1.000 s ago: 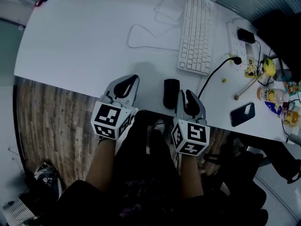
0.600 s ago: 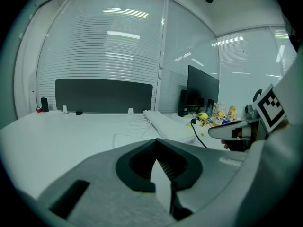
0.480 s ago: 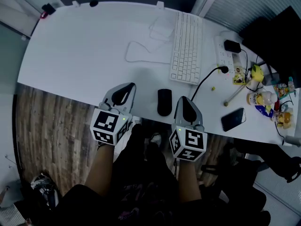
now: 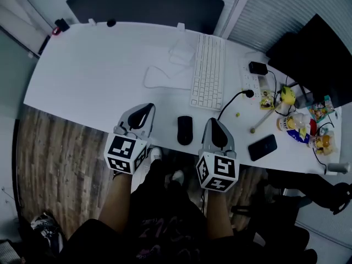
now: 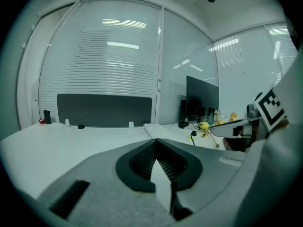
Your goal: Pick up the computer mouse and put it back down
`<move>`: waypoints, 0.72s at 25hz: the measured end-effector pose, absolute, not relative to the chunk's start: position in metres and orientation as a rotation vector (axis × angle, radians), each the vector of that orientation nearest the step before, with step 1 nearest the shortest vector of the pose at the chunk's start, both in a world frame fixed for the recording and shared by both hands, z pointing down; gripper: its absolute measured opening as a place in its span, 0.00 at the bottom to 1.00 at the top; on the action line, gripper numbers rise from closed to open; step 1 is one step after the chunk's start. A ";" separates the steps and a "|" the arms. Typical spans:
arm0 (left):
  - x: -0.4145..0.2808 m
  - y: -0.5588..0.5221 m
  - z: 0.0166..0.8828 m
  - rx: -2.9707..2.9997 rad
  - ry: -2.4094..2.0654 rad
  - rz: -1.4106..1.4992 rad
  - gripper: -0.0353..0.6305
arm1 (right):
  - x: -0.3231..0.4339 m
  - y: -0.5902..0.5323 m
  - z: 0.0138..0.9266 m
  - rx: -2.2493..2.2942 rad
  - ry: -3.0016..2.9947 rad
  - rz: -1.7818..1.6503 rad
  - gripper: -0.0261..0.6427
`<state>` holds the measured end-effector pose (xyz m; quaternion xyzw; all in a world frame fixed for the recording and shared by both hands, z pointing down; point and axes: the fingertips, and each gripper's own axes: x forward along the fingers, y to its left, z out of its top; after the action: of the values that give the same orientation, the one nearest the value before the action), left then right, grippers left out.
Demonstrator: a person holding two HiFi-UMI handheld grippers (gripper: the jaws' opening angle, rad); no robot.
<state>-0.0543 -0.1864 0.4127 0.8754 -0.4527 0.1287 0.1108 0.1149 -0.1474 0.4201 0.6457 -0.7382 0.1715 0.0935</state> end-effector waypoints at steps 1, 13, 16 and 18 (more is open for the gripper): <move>-0.054 -0.186 0.408 2.576 -1.336 0.371 0.06 | 0.116 -0.148 0.415 1.920 -2.197 0.498 0.05; -0.047 -0.179 0.357 2.639 -1.398 0.289 0.06 | 0.128 -0.144 0.358 1.942 -2.289 0.345 0.05; -0.045 -0.176 0.344 2.659 -1.414 0.271 0.06 | 0.131 -0.142 0.343 1.948 -2.315 0.307 0.05; -0.044 -0.175 0.335 2.670 -1.426 0.261 0.06 | 0.132 -0.141 0.333 1.949 -2.331 0.280 0.05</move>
<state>-0.0437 -0.1746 0.3354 0.8776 -0.4689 0.0857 0.0518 0.1322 -0.1413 0.3331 0.6381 -0.7632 0.0917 0.0450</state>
